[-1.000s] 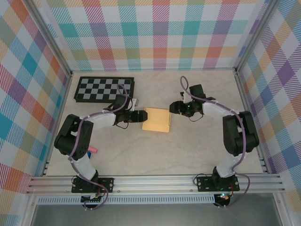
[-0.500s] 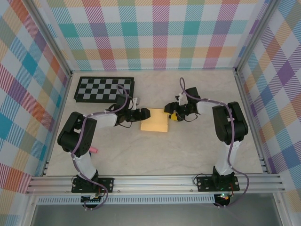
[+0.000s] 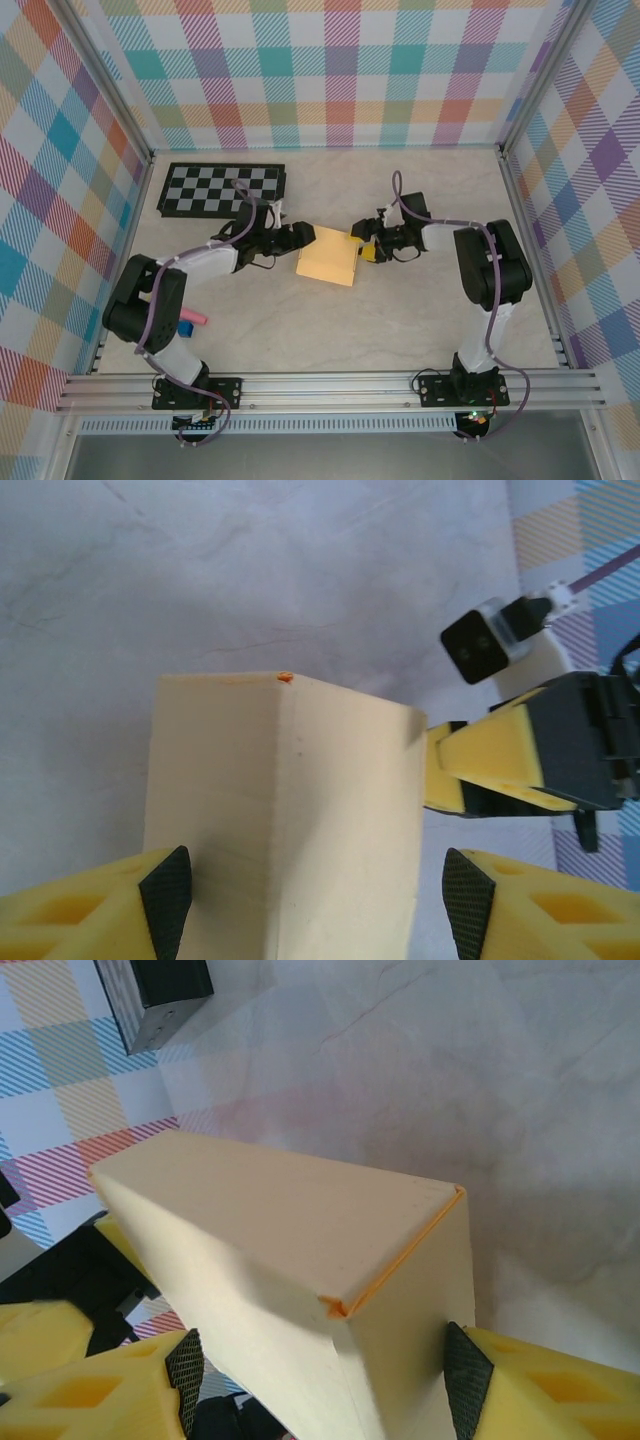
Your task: Fold the paper box
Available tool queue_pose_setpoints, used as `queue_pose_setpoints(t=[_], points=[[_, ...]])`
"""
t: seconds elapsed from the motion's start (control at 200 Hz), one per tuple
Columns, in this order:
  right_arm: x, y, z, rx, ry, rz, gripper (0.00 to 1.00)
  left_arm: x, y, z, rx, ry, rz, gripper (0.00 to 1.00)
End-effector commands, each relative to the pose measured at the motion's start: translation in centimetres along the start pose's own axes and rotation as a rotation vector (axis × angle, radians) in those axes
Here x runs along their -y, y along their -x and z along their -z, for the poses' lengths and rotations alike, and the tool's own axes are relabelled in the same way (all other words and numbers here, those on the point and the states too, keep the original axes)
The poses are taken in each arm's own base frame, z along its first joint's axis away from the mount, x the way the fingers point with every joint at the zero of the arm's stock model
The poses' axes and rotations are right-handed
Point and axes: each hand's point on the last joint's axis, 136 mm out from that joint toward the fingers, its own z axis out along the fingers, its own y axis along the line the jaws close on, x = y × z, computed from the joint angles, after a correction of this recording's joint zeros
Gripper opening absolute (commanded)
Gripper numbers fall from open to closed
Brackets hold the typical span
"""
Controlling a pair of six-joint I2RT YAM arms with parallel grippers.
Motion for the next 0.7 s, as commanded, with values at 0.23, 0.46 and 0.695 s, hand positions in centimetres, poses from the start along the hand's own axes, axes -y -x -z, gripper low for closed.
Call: queue_pose_setpoints(t=[0.23, 0.46, 0.695], points=[[-4.0, -3.9, 1.7, -0.05, 0.058, 0.092, 0.67, 1.9, -3.0, 3.3, -0.073, -0.028, 0.023, 0.69], [-5.0, -4.6, 0.9, -0.077, 0.098, 0.244, 0.64, 2.4, -4.2, 2.6, -0.125, -0.038, -0.083, 0.68], [-4.0, -5.8, 0.1, -0.139, 0.109, 0.409, 0.64, 0.4, -4.9, 1.4, -0.152, 0.01, -0.131, 0.68]])
